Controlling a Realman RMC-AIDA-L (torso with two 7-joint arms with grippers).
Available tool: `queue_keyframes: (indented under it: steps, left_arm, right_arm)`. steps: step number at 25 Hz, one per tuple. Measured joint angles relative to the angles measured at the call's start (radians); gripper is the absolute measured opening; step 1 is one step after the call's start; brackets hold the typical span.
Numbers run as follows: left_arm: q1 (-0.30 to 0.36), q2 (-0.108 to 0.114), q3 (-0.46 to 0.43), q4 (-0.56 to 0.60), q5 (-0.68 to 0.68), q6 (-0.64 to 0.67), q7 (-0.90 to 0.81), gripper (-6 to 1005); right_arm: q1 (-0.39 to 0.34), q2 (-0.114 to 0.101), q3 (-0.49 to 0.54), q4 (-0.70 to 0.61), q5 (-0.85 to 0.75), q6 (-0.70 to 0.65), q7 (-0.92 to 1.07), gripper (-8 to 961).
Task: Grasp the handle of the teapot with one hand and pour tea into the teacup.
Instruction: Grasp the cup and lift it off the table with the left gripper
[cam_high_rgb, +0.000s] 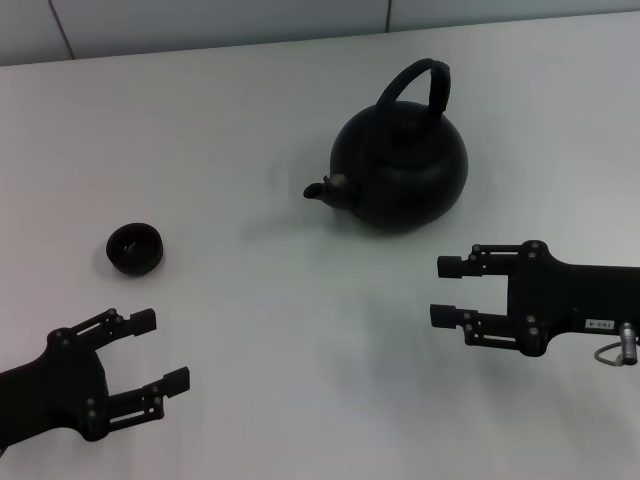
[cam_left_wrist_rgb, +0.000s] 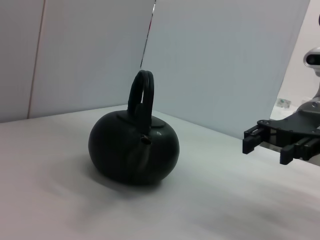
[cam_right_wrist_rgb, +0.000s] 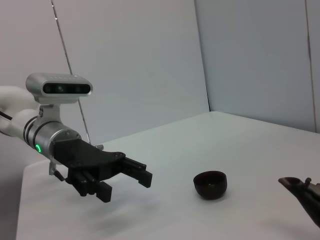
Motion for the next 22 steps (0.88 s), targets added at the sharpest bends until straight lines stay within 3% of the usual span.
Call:
queue_keyframes:
  steps: [22]
  left_arm:
    - [0.000, -0.003, -0.019, -0.014, -0.007, -0.029, 0.013, 830]
  right_arm:
    - [0.012, 0.001, 0.000, 0.000, 0.005, 0.003, 0.000, 579]
